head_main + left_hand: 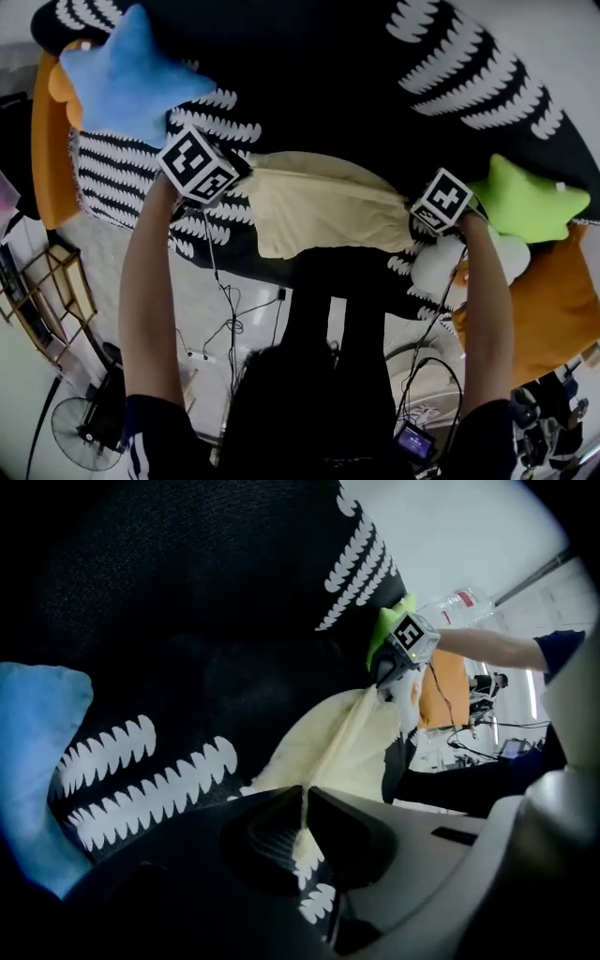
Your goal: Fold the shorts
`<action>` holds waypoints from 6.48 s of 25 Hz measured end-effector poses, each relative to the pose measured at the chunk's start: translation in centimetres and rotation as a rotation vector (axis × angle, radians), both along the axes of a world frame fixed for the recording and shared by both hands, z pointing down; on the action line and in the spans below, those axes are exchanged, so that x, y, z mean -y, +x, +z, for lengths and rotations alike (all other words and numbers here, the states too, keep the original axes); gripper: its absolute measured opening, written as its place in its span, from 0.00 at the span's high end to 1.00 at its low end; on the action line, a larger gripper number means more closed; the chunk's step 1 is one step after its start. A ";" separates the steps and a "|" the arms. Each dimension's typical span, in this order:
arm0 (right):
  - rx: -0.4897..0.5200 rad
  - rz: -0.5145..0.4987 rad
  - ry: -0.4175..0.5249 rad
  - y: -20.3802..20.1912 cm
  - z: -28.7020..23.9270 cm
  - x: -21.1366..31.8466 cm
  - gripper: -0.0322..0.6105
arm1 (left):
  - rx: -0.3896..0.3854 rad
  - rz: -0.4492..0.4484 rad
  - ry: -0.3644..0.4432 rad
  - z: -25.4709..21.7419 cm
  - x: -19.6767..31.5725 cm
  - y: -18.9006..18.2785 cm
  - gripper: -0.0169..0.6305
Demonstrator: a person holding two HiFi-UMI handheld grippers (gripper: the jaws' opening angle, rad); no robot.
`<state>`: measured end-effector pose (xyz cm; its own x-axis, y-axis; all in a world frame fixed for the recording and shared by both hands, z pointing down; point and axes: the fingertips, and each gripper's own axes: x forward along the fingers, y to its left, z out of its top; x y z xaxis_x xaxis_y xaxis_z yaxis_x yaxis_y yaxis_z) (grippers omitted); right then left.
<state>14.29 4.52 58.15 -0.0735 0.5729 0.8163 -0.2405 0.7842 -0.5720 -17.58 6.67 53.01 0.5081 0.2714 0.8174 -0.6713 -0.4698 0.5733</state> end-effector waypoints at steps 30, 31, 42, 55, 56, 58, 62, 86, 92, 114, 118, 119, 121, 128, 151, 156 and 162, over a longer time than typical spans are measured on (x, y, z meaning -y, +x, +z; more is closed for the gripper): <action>0.276 0.854 0.249 4.4 -7.5 -2.5 0.56 | -0.040 -0.790 0.066 -1.9 -12.6 4.7 0.58; 0.268 0.896 0.248 5.0 -7.3 -3.3 0.57 | -0.053 -0.833 0.054 -2.2 -13.8 6.0 0.58; 0.131 1.290 0.238 7.1 -2.2 -8.5 0.75 | 0.174 -1.256 -0.096 4.4 -19.8 9.6 0.90; 0.098 1.174 0.332 7.9 -1.3 -8.4 0.80 | 0.221 -1.228 -0.117 4.6 -26.7 8.5 0.76; 0.106 1.180 0.334 7.7 -1.4 -8.6 0.78 | 0.234 -1.236 -0.117 4.6 -26.9 8.2 0.73; 0.137 1.199 0.340 7.9 -2.2 -9.1 0.63 | 0.260 -1.204 -0.100 4.0 -27.4 8.2 0.62; 0.152 1.237 0.382 10.8 -4.0 -10.5 0.52 | 0.311 -1.104 -0.062 1.5 -29.3 9.8 0.44; 0.091 1.825 0.339 11.3 -2.7 -10.4 0.72 | -0.087 0.132 0.293 -0.6 5.1 32.4 0.66; 0.112 1.880 0.271 5.9 -1.9 -10.7 0.67 | -0.211 0.584 0.180 1.9 4.1 32.5 0.71; 0.087 1.864 0.290 5.5 -0.4 -12.6 0.85 | -0.221 1.028 -0.023 6.5 -1.7 32.6 0.88; 0.110 1.797 0.343 4.6 -1.9 -11.8 0.85 | -0.268 1.043 0.096 4.4 -1.0 31.9 0.89; 0.124 1.779 0.364 4.1 -2.5 -11.4 0.85 | -0.275 1.041 0.116 3.8 -0.7 31.4 0.89; 0.155 1.746 0.408 3.6 -3.6 -10.6 0.85 | -0.289 1.026 0.149 2.6 0.0 30.7 0.89; 0.218 1.621 0.596 8.0 -6.1 -6.5 0.85 | -0.313 0.937 0.244 0.4 4.5 34.6 0.89; 0.570 1.084 0.750 1.6 -16.2 -5.0 0.88 | -0.318 0.758 0.557 -8.6 5.5 28.4 0.89; 0.633 0.901 0.684 -6.2 -17.3 -7.5 0.88 | -0.223 0.643 0.594 -9.0 2.8 20.1 0.89; 0.616 0.635 0.616 -13.5 -13.6 -13.1 0.88 | -0.136 0.618 0.563 -4.8 -1.9 13.5 0.88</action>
<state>0.77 17.58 44.57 -0.7093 -0.2119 0.6723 -0.5109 0.8116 -0.2833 -4.04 8.61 48.17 0.5062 0.1036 0.8562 -0.1417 -0.9693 0.2011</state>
